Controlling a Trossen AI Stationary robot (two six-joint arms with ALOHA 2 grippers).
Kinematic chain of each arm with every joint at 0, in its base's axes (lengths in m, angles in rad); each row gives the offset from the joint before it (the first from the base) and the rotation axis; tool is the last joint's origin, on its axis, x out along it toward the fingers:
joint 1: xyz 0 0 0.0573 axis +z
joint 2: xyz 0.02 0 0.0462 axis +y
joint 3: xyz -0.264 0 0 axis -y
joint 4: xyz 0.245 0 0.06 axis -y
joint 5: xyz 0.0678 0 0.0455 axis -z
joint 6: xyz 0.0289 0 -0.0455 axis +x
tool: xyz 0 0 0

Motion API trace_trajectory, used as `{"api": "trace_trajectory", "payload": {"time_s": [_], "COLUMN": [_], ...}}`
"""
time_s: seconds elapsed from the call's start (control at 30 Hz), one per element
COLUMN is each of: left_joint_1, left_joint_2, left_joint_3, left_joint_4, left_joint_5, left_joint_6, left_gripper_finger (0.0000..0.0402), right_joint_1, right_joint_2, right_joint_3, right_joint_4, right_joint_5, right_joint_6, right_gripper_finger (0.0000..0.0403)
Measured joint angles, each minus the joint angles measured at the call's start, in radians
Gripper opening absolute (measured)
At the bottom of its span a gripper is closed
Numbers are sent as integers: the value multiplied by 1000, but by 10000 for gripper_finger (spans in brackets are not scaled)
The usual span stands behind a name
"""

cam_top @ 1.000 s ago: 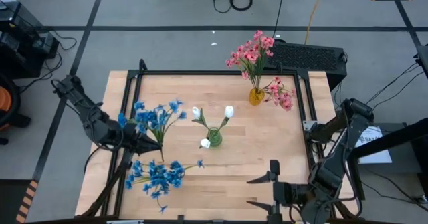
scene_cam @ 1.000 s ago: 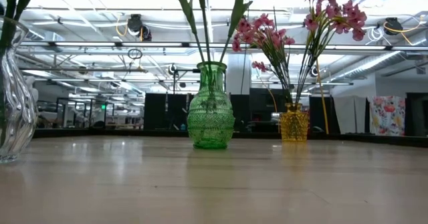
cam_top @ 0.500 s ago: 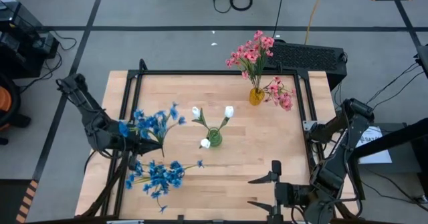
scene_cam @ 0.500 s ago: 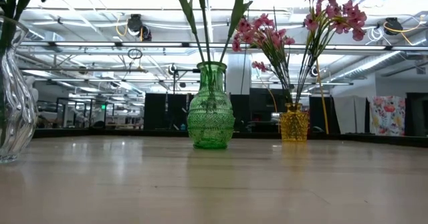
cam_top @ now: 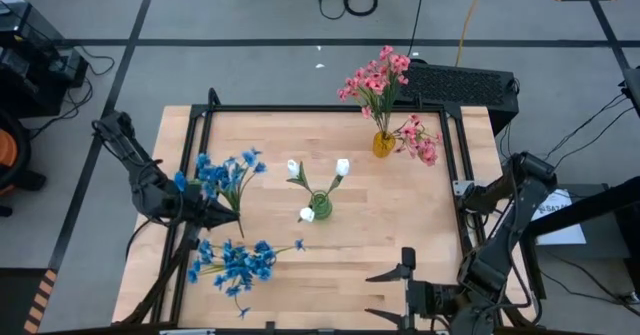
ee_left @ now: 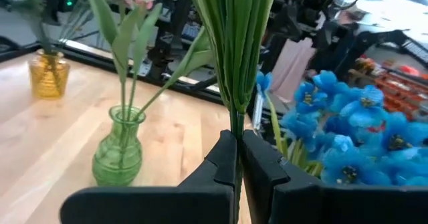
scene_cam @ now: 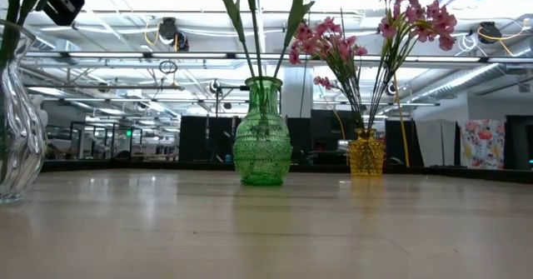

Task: Sort flowers into vase by color
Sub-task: Put the blue flowers into the transparent vase

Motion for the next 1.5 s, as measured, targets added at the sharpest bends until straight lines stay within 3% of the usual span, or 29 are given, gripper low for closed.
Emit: {"api": "trace_trajectory", "payload": {"time_s": [0.2,0.33,0.43,0.67,0.83,0.93,1.13,1.5], "left_joint_1": [0,10,46,130,164,188,235,276], "left_joint_2": [-29,-59,-93,-113,-100,-107,-106,-106], "left_joint_3": [-35,-35,-35,-35,-98,-124,-195,-345], "left_joint_4": [24,41,50,52,163,170,312,577], "left_joint_5": [34,44,121,259,379,389,462,508], "left_joint_6": [32,131,204,222,313,313,310,310], "left_gripper_finger": [11,11,11,11,11,11,11,11], "right_joint_1": [0,0,0,-1,-7,-7,-6,-7], "right_joint_2": [10,10,10,10,10,10,10,10], "right_joint_3": [0,0,0,0,0,0,0,0], "right_joint_4": [43,51,73,83,80,80,80,80], "right_joint_5": [0,0,0,0,0,-1,-5,-4], "right_joint_6": [-39,-50,-78,-97,-97,-95,-94,-94], "right_gripper_finger": [258,258,258,258,258,258,258,258]}}
